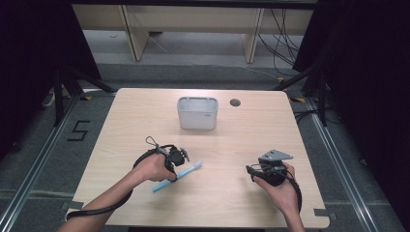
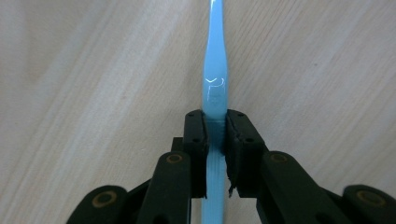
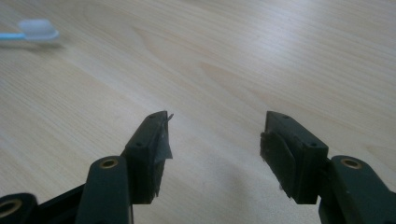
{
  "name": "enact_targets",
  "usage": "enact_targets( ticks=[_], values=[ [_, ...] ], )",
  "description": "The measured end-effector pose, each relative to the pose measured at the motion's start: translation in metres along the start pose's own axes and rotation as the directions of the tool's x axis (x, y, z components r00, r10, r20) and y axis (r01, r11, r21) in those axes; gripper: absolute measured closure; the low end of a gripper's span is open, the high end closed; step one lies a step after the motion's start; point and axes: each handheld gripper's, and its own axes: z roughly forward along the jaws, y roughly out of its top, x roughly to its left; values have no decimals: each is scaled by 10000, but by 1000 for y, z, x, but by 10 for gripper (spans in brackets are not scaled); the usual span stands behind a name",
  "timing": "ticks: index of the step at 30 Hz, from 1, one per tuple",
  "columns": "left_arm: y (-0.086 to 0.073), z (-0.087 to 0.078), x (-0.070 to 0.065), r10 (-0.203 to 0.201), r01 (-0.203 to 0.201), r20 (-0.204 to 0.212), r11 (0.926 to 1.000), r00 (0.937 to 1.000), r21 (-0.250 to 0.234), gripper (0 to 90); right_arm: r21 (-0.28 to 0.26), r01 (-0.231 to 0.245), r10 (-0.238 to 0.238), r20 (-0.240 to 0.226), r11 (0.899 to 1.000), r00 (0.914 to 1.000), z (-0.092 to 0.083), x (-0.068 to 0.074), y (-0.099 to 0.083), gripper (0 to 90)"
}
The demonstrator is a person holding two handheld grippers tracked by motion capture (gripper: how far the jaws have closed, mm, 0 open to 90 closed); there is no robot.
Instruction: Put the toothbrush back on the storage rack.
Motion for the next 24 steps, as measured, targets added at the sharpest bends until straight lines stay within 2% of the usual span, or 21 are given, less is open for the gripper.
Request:
enact_targets(
  ticks=[1, 3, 4, 5, 7, 8, 9, 10, 11, 12, 13, 14, 16, 17, 18, 19, 20, 21, 22, 23, 24],
  values=[
    [0, 0, 0, 0, 0, 0, 10000, 10000, 0, 786, -73, 220, -220, 87, 9997, 9997, 0, -2, 0, 418],
    [-3, -8, 0, -188, 188, 17, 9975, 9998, -681, 786, -122, 255, -254, 89, 9996, 9996, 0, -2, 0, 418],
    [-6, -14, 1, -160, 157, -12, 9928, 9999, -1189, 786, -138, 549, -546, 163, 9984, 9984, 0, -4, 0, 419],
    [-6, -14, 1, -160, 157, -12, 9928, 9999, -1189, 787, -154, 580, -578, 173, 9982, 9982, 0, -4, 0, 419],
    [-11, -20, 0, -181, 189, 60, 9822, 9998, -1868, 786, -66, 429, -428, 96, 9991, 9990, -1, -3, 0, 419],
    [-11, -20, 0, -181, 189, 60, 9822, 9998, -1868, 786, -32, 111, -111, 78, 9999, 9999, -1, -1, -1, 419],
    [-15, -22, 1, -115, 121, 37, 9738, 9999, -2269, 786, -44, 118, -117, 80, 9999, 9999, -1, -1, -1, 418],
    [-17, -23, 1, -171, 180, 57, 9689, 9998, -2467, 786, -48, 70, -69, 70, 10000, 10000, -1, -1, -1, 418],
    [-17, -23, 1, -171, 180, 57, 9689, 9998, -2467, 786, -73, 124, -124, 89, 9999, 9999, 0, -2, -1, 418],
    [-19, -25, 2, -91, 86, -5, 9626, 10000, -2710, 786, -26, 38, -38, 77, 10000, 10000, -1, -1, -1, 417],
    [-24, -25, 1, -354, 365, 92, 9430, 9993, -3307, 786, -81, 165, -164, 144, 9998, 9998, -1, -2, -1, 417],
    [-27, -26, 2, -336, 326, 33, 9355, 9994, -3517, 786, -34, -67, 67, 128, 10000, 9999, -1, 0, -2, 417],
    [-31, -27, 3, -281, 244, -45, 9279, 9996, -3720, 787, -64, 42, -42, 105, 10000, 9999, -1, -1, -2, 417],
    [-34, -28, 3, -236, 187, -78, 9198, 9997, -3918, 786, -115, 103, -103, 70, 9999, 9999, 0, -2, -2, 417],
    [-36, -28, 4, -211, 151, -106, 9160, 9997, -4009, 787, -186, 310, -309, 81, 9993, 9995, 0, -3, -2, 417],
    [-38, -27, 4, -333, 291, -25, 9044, 9994, -4258, 787, -131, 224, -223, 100, 9997, 9997, -1, -2, -2, 417],
    [-40, -27, 5, -288, 246, -28, 8980, 9996, -4394, 786, -188, 358, -355, 164, 9992, 9992, -1, -3, -2, 417],
    [-41, -26, 4, -442, 435, 98, 8783, 9990, -4760, 786, -219, 384, -380, 172, 9990, 9991, -1, -3, -2, 417],
    [-42, -26, 6, -373, 366, 82, 8752, 9993, -4824, 787, -181, 325, -322, 179, 9993, 9993, -1, -3, -2, 417],
    [-44, -26, 6, -569, 572, 163, 8550, 9982, -5155, 786, -160, 306, -304, 176, 9994, 9994, -1, -3, -2, 417],
    [-46, -26, 7, -636, 599, 119, 8387, 9979, -5414, 787, -159, 330, -327, 193, 9993, 9993, -1, -3, -2, 417]
  ],
)
